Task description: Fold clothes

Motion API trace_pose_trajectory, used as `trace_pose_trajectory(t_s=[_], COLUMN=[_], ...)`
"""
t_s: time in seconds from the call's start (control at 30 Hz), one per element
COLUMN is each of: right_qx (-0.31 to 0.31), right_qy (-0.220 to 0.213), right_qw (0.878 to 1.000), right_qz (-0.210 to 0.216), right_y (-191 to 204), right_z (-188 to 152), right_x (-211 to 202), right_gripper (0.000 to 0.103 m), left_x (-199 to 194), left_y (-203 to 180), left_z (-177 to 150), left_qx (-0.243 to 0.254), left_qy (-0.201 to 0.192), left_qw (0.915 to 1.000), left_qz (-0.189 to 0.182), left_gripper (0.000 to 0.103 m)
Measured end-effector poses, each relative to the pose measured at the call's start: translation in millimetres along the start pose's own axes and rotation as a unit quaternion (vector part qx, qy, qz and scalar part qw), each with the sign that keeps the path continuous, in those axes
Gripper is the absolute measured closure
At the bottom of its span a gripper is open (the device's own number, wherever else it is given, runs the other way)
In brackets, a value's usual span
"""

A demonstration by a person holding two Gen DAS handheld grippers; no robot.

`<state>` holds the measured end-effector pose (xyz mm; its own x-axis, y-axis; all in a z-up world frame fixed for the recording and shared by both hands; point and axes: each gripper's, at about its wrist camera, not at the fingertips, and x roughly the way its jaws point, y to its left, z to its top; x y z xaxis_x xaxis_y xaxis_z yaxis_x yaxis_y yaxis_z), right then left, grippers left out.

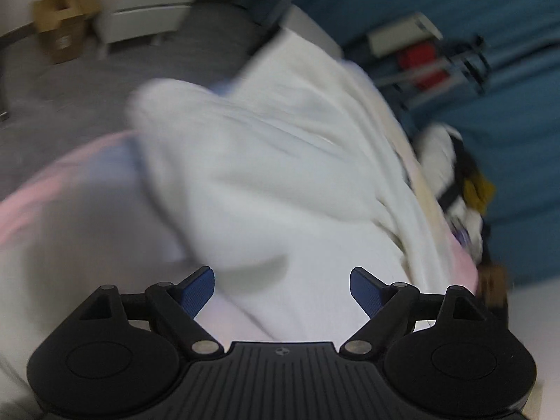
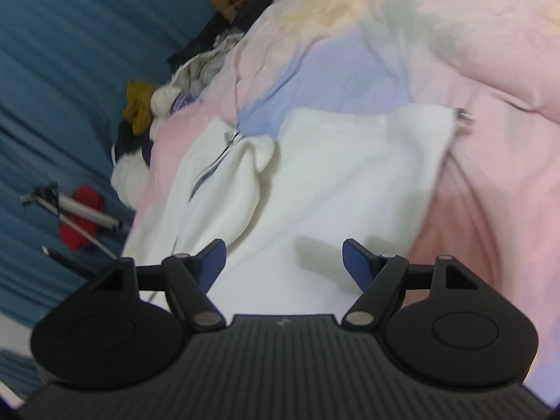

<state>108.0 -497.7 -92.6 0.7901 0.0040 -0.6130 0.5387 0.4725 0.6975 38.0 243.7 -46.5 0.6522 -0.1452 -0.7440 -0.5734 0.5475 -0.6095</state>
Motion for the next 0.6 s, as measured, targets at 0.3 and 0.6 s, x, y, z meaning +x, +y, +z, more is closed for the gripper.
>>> trace_pose_trajectory(t_s=[0.3, 0.6], right_qx=[0.058, 0.000], right_qy=[-0.023, -0.033], right_qw=[0.998, 0.999], right_qz=[-0.013, -0.042], right_y=[-63.6, -44.9], right_z=[14.7, 14.6], right_x=[-0.5, 49.8], right_gripper=[0.026, 0.050], left_x=[25.5, 42.7], left_y=[49.3, 41.6], left_z=[13.6, 25.3], left_qx=[-0.113, -0.122], left_qy=[-0.025, -0.046], left_qw=[0.9892, 0.9813], left_qz=[-0.090, -0.141], left_gripper=[0.031, 0.055])
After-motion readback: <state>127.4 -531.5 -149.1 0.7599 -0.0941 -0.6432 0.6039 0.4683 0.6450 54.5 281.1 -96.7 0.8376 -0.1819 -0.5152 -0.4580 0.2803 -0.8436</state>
